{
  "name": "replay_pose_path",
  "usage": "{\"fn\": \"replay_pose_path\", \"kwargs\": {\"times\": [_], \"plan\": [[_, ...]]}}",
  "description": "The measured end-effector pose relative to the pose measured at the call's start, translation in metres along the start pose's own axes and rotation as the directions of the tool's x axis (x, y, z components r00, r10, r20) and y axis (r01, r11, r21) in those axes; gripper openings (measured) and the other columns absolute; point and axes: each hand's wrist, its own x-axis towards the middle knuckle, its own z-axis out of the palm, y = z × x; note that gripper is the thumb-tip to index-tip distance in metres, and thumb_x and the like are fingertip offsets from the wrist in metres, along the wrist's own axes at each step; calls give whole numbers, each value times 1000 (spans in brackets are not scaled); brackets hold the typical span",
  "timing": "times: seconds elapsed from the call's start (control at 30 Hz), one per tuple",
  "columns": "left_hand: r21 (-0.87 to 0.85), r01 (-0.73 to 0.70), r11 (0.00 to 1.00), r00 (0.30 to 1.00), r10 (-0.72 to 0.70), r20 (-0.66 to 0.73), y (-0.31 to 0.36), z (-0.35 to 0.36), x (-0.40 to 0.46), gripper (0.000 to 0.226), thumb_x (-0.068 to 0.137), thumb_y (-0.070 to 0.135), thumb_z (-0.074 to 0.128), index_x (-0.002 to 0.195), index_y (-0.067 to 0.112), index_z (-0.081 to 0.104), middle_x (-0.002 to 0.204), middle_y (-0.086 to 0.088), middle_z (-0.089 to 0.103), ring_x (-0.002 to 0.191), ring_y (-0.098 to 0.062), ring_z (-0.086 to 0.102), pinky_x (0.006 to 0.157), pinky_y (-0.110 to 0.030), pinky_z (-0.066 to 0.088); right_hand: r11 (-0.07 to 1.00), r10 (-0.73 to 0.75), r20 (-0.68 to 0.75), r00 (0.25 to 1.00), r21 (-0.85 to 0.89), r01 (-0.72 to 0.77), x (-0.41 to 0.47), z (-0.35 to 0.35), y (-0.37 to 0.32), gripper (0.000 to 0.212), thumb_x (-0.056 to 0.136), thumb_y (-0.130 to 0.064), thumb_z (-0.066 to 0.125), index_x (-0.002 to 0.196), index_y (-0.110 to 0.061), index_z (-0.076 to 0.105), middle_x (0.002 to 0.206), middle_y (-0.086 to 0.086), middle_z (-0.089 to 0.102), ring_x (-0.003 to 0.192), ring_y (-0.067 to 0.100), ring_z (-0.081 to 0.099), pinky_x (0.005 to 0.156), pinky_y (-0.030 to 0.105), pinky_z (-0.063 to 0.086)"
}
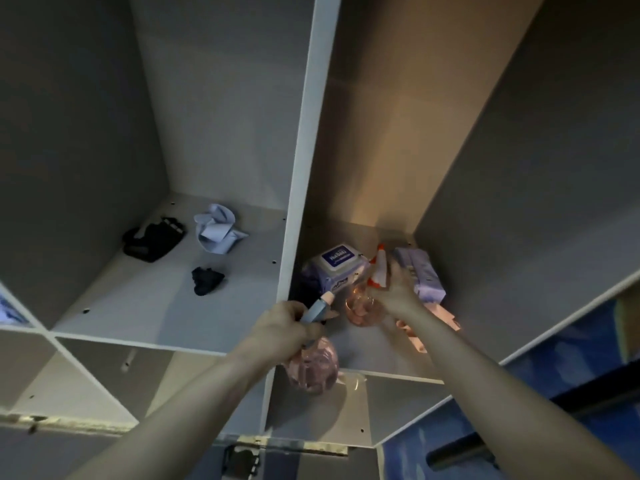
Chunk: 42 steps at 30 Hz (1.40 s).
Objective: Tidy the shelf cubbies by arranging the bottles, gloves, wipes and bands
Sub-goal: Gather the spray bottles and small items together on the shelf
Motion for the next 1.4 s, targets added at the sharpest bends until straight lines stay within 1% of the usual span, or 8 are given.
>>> {"fn": "replay_pose_path", "kwargs": {"times": [0.07, 0.23, 0.43, 0.53, 0.67, 0.87, 1.03, 1.4], "plan": [[-41, 12, 999, 1000, -13, -10, 7, 11, 3, 4, 84, 16, 65, 87, 16, 62, 70, -6, 61, 56, -19, 56, 53, -26, 44, 989, 93, 50, 994, 114, -98, 19, 1, 3, 86, 78, -30, 71, 148, -25, 23, 150, 9, 36, 134, 29, 39, 111, 43, 35], [-174, 54, 983, 998, -49, 32, 24, 21, 8, 6, 86, 16, 65, 88, 16, 60, 75, -5, 63, 64, -20, 61, 66, -35, 51, 945, 237, 68, 969, 217, -247, 40, 1, -18, 47, 94, -14, 54, 139, -4, 42, 124, 17, 56, 114, 32, 55, 78, 24, 43], [-237, 91, 967, 996, -88, 22, 37, 25, 8, 10, 86, 20, 66, 84, 18, 57, 79, -2, 61, 70, -14, 59, 61, -25, 48, 892, 390, 100, 915, 204, -402, 22, 1, -22, 37, 99, -25, 48, 125, 0, 52, 117, 18, 56, 115, 33, 54, 96, 38, 40], [-261, 108, 959, 994, -111, 5, 37, 27, 9, 10, 86, 19, 66, 82, 17, 58, 80, -2, 60, 72, -14, 58, 58, -24, 46, 860, 351, 127, 928, 349, -373, -1, -13, -29, 35, 97, -23, 53, 125, -3, 53, 117, 17, 58, 107, 33, 57, 93, 40, 46], [-276, 78, 958, 997, -82, -3, 27, 25, 4, 10, 86, 20, 67, 89, 13, 61, 84, -6, 63, 74, -18, 62, 60, -28, 51, 789, 325, 124, 938, 512, -341, -40, -34, -26, 35, 88, -29, 64, 119, -13, 58, 97, 8, 67, 87, 24, 66, 64, 33, 53], [-412, 17, 911, 1000, -21, -6, 16, -3, -27, 26, 83, 16, 72, 94, -4, 61, 69, -12, 64, 54, -22, 62, 52, -32, 55, 615, 101, 311, 945, 727, -305, -117, -69, -70, 32, 71, -13, 72, 99, 2, 69, 77, 12, 70, 68, 21, 68, 68, 37, 52], [-438, -59, 897, 995, 18, -98, 3, -43, -78, 26, 77, 28, 77, 75, 6, 63, 67, -12, 64, 52, -21, 56, 46, -26, 46, 722, -36, 439, 898, 632, -281, -160, -63, -125, 37, 64, -26, 72, 94, -4, 75, 87, 14, 72, 75, 19, 64, 61, 22, 49], [-509, -147, 848, 918, -75, -389, -67, -170, -168, 39, 66, 38, 81, 75, 3, 65, 61, -10, 64, 56, -25, 52, 44, -23, 37, 772, -213, 573, 791, 595, -223, -202, 52, -260, 42, 68, -28, 71, 100, -1, 71, 84, 15, 72, 68, 18, 67, 58, 22, 48]]}}
